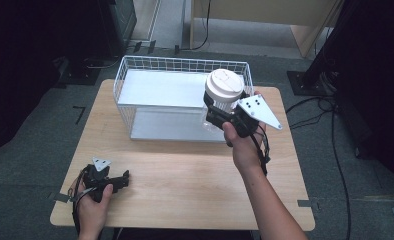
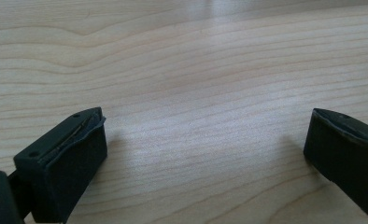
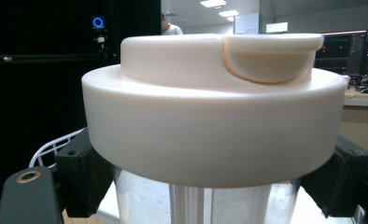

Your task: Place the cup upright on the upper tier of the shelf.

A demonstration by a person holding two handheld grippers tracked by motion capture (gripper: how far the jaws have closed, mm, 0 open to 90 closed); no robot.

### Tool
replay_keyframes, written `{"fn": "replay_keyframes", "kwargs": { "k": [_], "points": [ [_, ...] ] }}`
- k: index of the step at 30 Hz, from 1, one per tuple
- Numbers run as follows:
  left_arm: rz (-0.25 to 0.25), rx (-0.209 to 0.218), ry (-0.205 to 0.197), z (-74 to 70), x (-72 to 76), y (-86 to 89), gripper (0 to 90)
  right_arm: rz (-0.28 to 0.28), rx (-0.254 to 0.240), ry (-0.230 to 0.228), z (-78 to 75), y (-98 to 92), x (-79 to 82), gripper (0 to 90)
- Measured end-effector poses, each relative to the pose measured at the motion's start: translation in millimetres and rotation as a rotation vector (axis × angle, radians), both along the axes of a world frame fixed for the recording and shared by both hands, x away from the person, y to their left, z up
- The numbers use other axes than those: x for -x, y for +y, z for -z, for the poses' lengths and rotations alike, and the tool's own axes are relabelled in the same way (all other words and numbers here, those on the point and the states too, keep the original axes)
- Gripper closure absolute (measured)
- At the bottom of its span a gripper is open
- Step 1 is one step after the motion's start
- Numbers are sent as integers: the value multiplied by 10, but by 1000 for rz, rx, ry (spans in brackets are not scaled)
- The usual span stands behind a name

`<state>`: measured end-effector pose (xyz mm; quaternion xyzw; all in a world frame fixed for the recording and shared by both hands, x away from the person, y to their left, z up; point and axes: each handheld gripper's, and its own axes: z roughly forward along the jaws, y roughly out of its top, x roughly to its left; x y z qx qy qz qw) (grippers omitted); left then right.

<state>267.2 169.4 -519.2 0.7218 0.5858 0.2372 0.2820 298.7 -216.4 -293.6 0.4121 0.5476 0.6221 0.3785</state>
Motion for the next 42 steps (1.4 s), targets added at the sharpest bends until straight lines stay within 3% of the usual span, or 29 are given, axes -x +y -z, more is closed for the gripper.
{"fn": "replay_keyframes", "kwargs": {
  "k": [12, 25, 37, 42],
  "points": [
    [0, 1, 0, 0, 0, 0, 0, 41, 7, -9, -200, 84, -378, 149],
    [0, 1, -1, 1, 0, 0, 0, 112, 37, 26, -238, 133, -837, 149],
    [1, 1, 1, -1, 0, 0, 0, 184, 72, 46, -286, 77, -1095, 149],
    [1, 1, 1, 0, 0, 1, 0, 181, 54, 69, -282, 66, -1133, 149]
  ]
}}
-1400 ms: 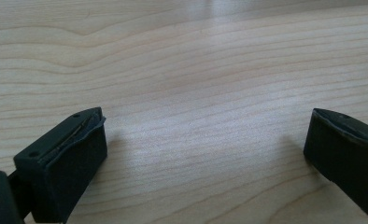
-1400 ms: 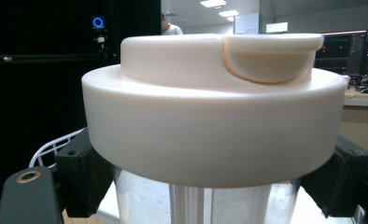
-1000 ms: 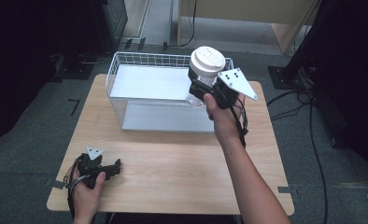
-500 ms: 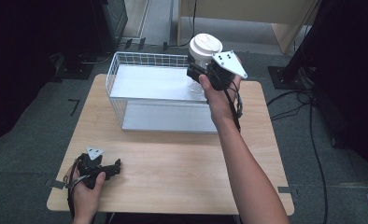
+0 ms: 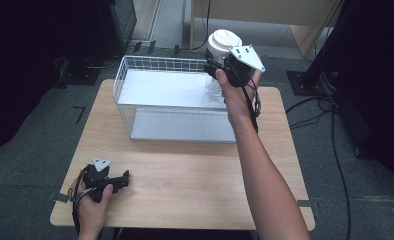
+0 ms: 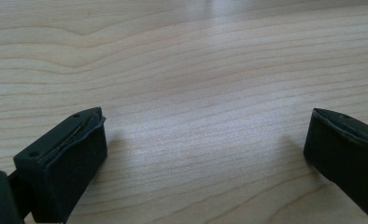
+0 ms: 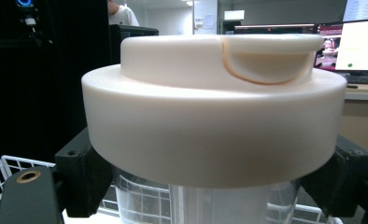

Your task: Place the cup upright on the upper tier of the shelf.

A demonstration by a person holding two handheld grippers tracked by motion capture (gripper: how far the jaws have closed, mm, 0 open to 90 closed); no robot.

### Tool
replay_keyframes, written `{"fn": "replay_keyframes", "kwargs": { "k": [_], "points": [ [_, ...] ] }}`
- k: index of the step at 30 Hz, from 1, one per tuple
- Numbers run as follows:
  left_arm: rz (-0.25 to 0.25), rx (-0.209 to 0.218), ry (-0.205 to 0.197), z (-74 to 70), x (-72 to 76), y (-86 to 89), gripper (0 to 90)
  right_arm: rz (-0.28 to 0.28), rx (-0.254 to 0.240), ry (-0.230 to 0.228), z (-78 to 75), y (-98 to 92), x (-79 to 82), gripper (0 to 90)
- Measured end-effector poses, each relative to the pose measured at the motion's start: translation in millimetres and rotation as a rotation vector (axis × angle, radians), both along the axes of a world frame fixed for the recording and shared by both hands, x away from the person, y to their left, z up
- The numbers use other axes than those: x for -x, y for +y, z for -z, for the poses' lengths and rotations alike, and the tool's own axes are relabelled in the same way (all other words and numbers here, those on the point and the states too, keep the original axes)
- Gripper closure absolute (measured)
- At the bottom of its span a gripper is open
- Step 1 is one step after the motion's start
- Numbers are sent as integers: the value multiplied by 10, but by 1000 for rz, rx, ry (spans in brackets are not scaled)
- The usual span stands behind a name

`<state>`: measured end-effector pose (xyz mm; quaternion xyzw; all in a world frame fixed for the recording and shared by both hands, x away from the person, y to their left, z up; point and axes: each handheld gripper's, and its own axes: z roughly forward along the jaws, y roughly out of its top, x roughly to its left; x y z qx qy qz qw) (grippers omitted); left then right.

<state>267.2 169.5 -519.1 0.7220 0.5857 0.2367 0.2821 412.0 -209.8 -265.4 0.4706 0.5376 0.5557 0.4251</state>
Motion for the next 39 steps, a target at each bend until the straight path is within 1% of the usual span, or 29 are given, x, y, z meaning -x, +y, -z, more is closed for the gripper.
{"fn": "replay_keyframes", "kwargs": {
  "k": [8, 16, 28, 35, 38, 39],
  "points": [
    [0, 0, -1, 1, 0, 0, 0, -2, 19, 9, 29, 37, -36, 149],
    [-1, 0, -2, 1, 0, -1, 0, 4, 27, 15, 61, 34, -56, 148],
    [-1, 0, -1, 1, 0, 0, 0, 4, 33, 18, 111, 22, -65, 148],
    [-1, 0, -2, 1, -1, -1, 0, 1, 25, 21, 130, 13, -66, 148],
    [-1, 0, -2, 1, 0, -1, 0, -10, 21, 33, 124, 1, -53, 139],
    [-1, 0, -1, 1, 0, -1, 0, -15, 19, 40, 118, -6, -46, 117]
  ]
}}
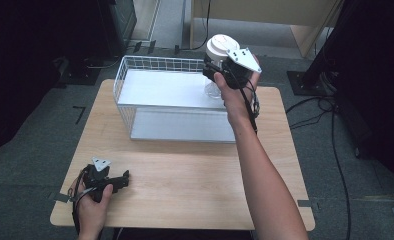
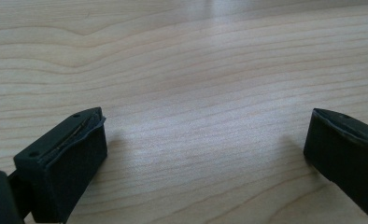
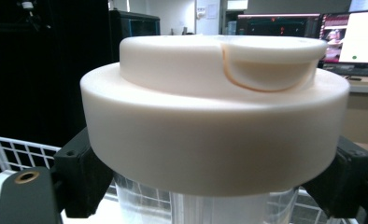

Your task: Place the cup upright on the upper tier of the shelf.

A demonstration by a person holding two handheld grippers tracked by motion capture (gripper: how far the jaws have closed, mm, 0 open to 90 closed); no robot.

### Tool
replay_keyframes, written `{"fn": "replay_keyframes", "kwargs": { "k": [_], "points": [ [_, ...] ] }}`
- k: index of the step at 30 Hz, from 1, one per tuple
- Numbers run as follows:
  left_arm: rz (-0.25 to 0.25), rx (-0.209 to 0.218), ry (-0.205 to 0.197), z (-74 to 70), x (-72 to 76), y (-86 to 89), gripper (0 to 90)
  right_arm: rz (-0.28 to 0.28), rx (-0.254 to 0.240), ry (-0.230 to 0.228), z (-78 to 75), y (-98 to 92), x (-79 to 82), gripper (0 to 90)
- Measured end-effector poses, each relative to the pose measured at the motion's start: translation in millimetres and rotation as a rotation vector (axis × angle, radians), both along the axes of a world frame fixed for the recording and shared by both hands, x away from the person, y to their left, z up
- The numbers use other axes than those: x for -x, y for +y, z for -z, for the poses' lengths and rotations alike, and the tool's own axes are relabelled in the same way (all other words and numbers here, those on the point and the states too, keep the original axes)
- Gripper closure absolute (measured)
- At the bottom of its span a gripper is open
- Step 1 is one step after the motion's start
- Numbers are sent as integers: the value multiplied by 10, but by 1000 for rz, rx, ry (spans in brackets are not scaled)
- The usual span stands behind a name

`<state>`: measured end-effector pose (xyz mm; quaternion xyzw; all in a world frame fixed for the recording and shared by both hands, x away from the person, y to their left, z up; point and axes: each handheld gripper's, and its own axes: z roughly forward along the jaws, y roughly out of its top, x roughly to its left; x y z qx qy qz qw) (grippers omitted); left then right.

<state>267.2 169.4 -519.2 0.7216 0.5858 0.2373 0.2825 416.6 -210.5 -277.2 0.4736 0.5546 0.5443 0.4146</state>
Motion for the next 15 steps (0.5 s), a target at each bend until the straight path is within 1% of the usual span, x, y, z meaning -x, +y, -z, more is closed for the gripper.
{"fn": "replay_keyframes", "kwargs": {
  "k": [2, 3, 4, 7, 9, 15],
  "points": [
    [0, 0, 0, 0, 0, 0, 0, -12, -2, 6, -15, -14, 12, 16],
    [0, 0, 0, 0, 0, 0, 0, -28, -11, 12, -23, -24, 22, 0],
    [0, 0, 0, 0, 0, 0, 0, -36, -10, 14, -26, -26, 25, 0],
    [0, 0, 0, 0, 0, 0, 0, -41, 13, 23, -20, -9, 42, 0],
    [0, 0, 0, 0, 0, 0, 0, -34, 31, 29, -10, -5, 58, 0],
    [0, 0, 0, 0, 0, 0, 0, -41, 43, 20, 28, -16, 163, 0]
  ]
}}
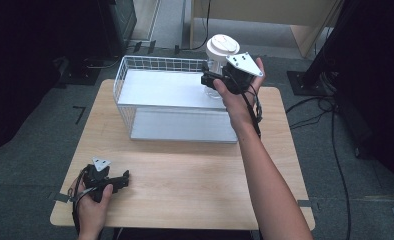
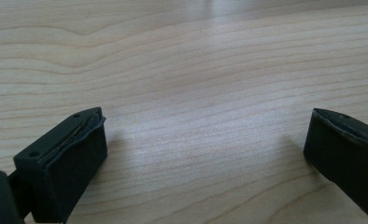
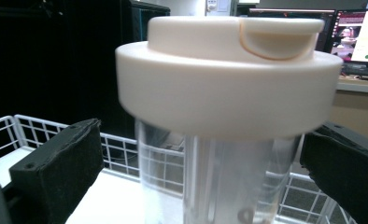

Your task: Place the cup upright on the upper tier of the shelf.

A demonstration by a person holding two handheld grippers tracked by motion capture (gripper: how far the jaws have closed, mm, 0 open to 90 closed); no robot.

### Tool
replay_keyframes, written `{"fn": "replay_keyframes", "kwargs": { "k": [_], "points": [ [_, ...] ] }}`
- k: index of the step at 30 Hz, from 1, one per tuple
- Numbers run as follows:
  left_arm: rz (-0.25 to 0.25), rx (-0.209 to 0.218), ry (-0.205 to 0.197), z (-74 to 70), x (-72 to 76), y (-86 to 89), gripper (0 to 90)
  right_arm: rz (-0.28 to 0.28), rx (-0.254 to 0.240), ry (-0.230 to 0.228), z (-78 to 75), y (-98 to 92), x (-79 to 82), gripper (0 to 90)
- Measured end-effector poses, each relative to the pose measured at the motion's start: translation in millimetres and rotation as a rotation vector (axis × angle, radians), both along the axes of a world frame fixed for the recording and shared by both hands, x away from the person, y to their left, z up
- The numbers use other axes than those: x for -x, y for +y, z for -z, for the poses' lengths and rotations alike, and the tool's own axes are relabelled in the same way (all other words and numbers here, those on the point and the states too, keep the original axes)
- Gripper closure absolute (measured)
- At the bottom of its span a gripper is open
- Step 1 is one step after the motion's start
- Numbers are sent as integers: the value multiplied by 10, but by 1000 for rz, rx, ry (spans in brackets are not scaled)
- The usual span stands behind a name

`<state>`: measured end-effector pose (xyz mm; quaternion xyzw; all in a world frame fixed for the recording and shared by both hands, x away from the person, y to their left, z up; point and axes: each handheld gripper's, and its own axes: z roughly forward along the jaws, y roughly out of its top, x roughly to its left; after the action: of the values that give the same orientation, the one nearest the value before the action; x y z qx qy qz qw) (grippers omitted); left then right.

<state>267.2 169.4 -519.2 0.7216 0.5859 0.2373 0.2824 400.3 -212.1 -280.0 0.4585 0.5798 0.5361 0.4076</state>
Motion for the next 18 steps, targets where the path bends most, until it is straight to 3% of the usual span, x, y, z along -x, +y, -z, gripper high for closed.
{"fn": "replay_keyframes", "kwargs": {
  "k": [8, 18],
  "points": [
    [2, -2, 1, -1, 0, 2, 0, -11, 2, -24, 46, -53, 199, 0],
    [1, 0, 2, -1, 0, 1, 0, -35, -3, -22, 258, -239, 461, 0]
  ]
}}
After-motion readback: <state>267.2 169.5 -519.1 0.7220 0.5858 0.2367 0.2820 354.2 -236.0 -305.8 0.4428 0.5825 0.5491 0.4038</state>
